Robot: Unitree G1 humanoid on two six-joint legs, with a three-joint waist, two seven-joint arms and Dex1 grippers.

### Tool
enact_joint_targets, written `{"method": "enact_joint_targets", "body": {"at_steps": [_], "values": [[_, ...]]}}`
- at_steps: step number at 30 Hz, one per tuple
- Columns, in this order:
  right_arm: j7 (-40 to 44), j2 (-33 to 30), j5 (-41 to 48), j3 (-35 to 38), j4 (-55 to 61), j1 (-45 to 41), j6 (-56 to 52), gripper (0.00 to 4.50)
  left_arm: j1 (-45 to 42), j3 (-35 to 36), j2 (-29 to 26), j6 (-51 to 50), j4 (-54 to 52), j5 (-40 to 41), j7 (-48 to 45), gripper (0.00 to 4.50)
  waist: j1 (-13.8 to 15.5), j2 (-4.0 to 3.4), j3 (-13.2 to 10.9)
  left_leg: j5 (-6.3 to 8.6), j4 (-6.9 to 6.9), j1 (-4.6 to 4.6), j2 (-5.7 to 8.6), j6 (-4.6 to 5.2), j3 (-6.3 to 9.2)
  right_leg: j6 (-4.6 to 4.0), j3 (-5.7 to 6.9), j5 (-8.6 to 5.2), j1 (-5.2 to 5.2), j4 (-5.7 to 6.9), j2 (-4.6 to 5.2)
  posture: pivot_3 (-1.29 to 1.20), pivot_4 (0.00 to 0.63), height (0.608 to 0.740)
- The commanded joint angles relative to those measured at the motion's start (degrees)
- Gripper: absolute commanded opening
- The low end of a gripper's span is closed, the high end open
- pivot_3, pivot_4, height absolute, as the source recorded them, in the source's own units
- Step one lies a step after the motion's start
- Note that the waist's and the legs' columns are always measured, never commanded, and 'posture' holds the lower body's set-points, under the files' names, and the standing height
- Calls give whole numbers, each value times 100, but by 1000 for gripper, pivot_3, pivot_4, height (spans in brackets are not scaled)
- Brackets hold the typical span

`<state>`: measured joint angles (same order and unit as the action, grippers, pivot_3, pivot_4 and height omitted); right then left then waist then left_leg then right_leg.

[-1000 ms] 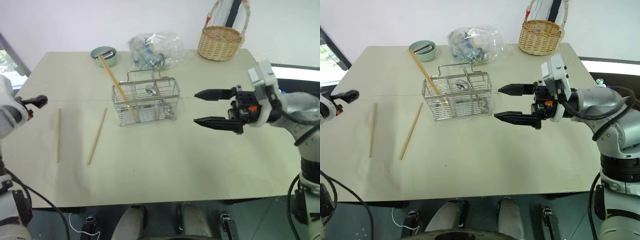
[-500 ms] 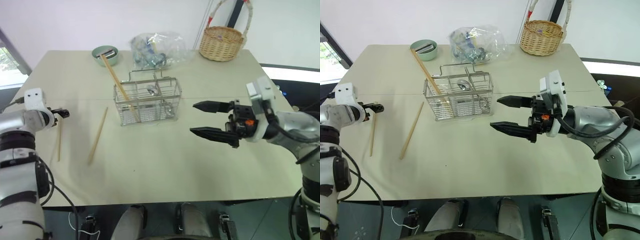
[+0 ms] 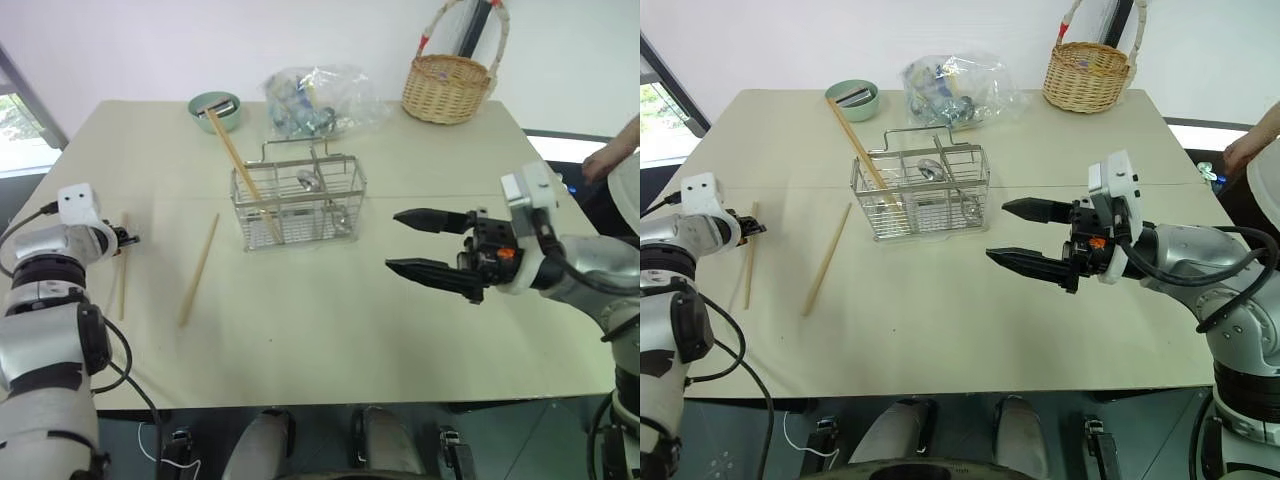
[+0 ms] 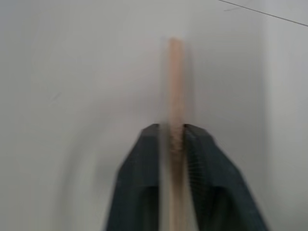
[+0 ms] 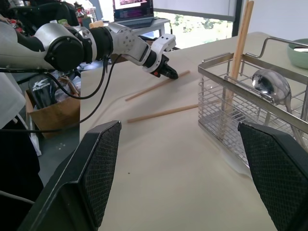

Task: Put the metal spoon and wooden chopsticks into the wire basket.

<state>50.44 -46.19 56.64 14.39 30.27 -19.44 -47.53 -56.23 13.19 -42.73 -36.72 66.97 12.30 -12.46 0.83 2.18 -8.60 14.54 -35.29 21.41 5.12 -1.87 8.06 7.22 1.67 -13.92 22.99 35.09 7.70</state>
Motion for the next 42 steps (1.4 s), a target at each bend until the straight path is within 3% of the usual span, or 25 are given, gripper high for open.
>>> {"method": "enact_joint_targets", "body": {"at_steps": [1,9,13,19,24,29,33,42], "values": [[-38,-70,142,153,194,-34,101,4031,-95,32,-6,-4,144,-112,-46,16,-2,0,0,0,0,0,0,0,0,0,0,0,0,0,0,0,150,693],[23,-95,-8,85,66,5,211,4031,-179,25,-186,816,-332,-322,160,16,-7,9,-3,0,0,4,-2,0,2,1,2,0,4,0,-2,0,150,693],[17,-191,-47,151,-18,31,187,4031,-179,497,-159,1298,-1171,44,235,16,-3,17,-6,0,0,10,-1,-1,3,0,1,1,7,-2,0,0,150,693],[-88,-293,66,232,-95,21,132,4031,303,1611,231,1382,-3767,1189,86,16,-17,16,-6,0,2,9,-1,-1,0,1,-2,2,7,-7,5,0,150,693],[-162,-251,9,154,-35,114,169,4031,-66,2279,881,452,-5679,2995,177,16,5,20,-8,0,-11,11,-2,-2,6,1,2,2,0,-4,2,0,150,693],[-276,-166,-97,112,-36,197,276,4031,-291,2053,1273,-142,-6458,3750,381,16,-6,13,-8,1,-31,0,0,0,5,8,4,4,-27,-10,-1,0,150,693],[-411,-69,-119,138,-4,248,343,4031,-27,1280,1534,-214,-6832,3531,76,16,-5,10,-8,1,-34,-2,0,0,4,7,3,5,-28,-7,-5,0,150,693],[-734,14,-5,371,304,567,381,4031,130,598,1968,599,-6436,2773,-222,16,3,9,-9,2,-37,4,1,3,3,6,1,5,-25,-9,-5,0,150,693]]}}
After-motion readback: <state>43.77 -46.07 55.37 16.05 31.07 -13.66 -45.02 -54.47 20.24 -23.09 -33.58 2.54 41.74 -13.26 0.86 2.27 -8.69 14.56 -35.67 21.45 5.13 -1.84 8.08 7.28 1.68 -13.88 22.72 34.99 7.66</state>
